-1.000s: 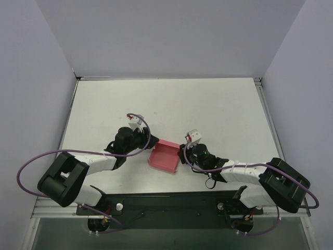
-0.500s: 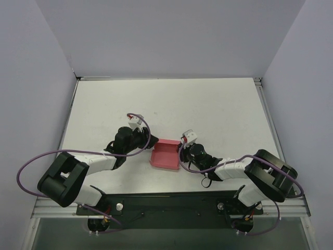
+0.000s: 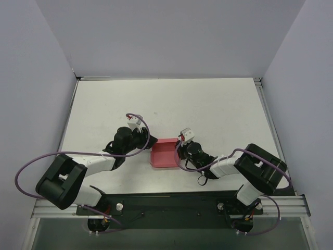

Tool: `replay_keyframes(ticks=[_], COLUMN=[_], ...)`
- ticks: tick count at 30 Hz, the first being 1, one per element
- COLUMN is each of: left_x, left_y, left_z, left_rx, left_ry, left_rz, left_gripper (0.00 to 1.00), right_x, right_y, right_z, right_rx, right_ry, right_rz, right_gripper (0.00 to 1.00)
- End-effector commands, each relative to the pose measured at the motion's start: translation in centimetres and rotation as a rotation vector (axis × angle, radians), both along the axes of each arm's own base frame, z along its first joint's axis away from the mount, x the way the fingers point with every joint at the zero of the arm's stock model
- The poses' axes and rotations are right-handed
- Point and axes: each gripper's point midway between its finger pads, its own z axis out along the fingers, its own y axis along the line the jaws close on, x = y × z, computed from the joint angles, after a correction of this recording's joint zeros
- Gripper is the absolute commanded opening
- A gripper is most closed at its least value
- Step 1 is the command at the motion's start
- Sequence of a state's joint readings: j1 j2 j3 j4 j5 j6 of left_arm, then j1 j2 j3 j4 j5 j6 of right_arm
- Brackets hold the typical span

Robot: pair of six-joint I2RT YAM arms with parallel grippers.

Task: Fold the paper box

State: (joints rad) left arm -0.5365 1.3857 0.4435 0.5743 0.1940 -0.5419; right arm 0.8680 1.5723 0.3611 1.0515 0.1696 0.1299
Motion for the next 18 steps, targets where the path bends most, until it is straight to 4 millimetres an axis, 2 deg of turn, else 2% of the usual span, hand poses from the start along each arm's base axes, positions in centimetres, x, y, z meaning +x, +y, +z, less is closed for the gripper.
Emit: replay_keyframes(ticks=[1, 6, 9, 18], left_x=[-1.1, -1.4, -1.6, -2.1], left_y=[-0.3, -0.3, -0.6, -1.5], left_z=[0.2, 0.3, 0.7, 1.4], left_rx=[-0.005, -0.013, -0.023, -0.049], left_ry=[0.006, 0.011, 0.002, -0.01], left_rz=[-0.039, -0.042, -0.049, -0.077], left_gripper=[0.45, 0.45, 0.45, 0.45], right_x=[1.8, 2.5, 3.1, 4.1], right_y=[3.1, 3.0, 2.0, 0.0], right_z=[4.3, 4.3, 3.9, 2.8], right_rx=[0.169, 0.177, 0.143, 0.0], right_ry=[-0.092, -0.103, -0.101, -0.115], right_rz=[0.018, -0.016, -0.081, -0.225], right_gripper=[0.15, 0.06, 0.0, 0.0])
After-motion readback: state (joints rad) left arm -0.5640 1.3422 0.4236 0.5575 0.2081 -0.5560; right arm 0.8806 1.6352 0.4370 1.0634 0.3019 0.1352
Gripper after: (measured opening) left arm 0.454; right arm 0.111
